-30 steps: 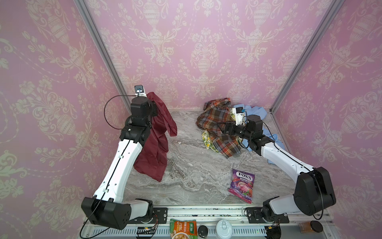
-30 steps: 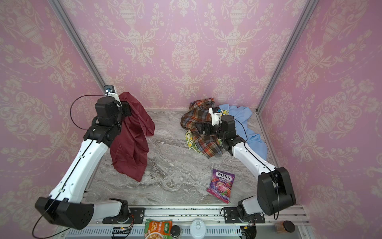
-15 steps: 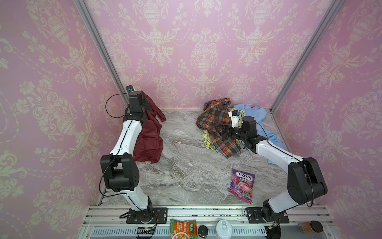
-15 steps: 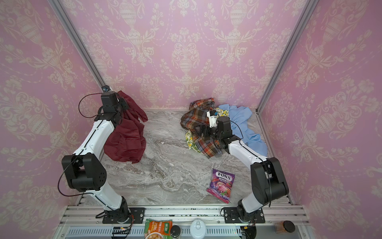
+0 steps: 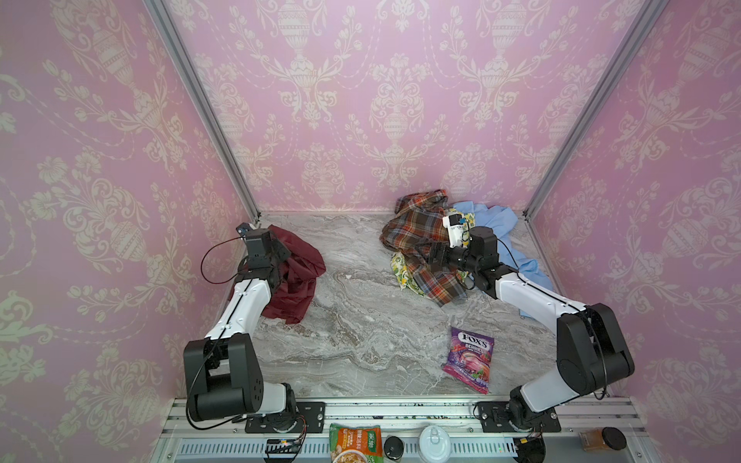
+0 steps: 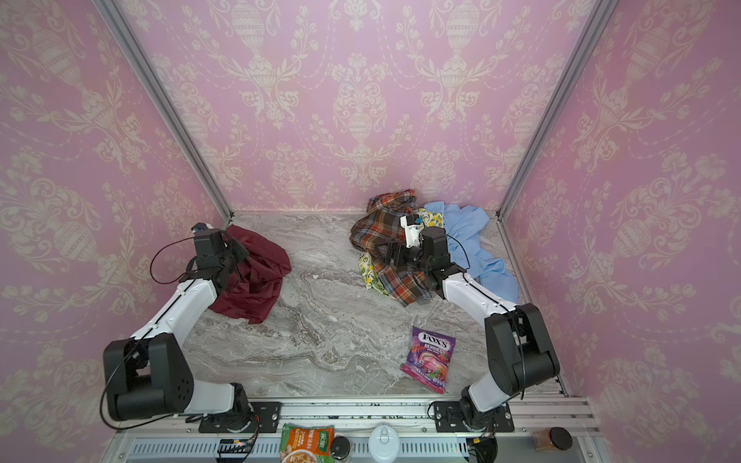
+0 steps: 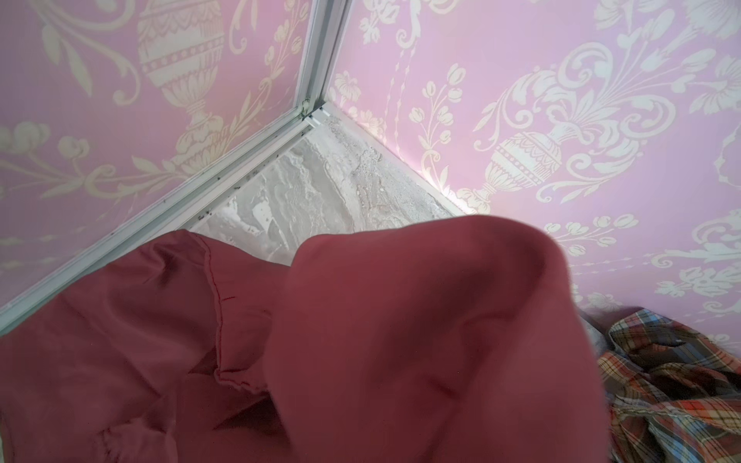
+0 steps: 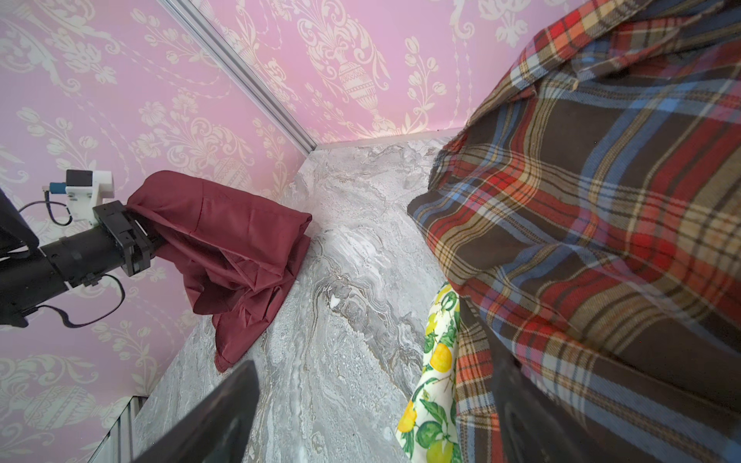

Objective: Pick out a specific cloth from the pile
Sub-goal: 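Lower the maroon cloth onto the table beside the pile with the left gripper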

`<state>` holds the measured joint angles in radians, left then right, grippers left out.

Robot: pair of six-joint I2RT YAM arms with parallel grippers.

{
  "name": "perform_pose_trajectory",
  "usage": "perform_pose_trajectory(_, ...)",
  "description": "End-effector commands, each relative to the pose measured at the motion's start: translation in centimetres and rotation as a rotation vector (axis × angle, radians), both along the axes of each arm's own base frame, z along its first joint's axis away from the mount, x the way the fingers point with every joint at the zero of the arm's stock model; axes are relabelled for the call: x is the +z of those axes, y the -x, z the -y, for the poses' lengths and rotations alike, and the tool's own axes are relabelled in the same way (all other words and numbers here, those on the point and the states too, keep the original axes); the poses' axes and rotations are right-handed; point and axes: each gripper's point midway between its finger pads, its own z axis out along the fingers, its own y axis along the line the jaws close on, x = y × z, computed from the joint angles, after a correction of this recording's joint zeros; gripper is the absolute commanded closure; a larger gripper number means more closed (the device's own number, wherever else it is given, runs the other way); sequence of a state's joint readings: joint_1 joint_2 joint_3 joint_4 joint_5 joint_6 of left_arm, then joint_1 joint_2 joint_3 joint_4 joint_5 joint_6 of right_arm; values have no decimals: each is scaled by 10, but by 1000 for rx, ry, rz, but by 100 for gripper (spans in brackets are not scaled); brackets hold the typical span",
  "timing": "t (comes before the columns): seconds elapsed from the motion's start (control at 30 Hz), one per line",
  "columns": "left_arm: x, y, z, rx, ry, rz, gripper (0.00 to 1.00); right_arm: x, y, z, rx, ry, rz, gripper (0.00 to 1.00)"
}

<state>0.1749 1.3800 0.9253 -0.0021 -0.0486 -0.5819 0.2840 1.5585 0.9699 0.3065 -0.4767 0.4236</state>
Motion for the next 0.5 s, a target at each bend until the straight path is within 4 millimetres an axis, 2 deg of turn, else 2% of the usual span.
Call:
perform_pose_trajectory(0.0, -11, 16, -2, 32, 105, 22, 100, 12, 9, -4, 14, -32, 23, 9)
perform_pose_trajectory(0.2, -54, 42, -12, 112, 218, -49, 100, 11, 15, -2, 6, -32, 15, 9)
perform_pose_trajectory(0.23, -75, 53, -11, 128, 249, -96, 100, 11, 16, -2, 7, -34, 13, 9)
perform_pose_trajectory(0.47, -141, 85, -15, 177, 250, -329, 100, 14, 20, -2, 5, -37, 7, 9)
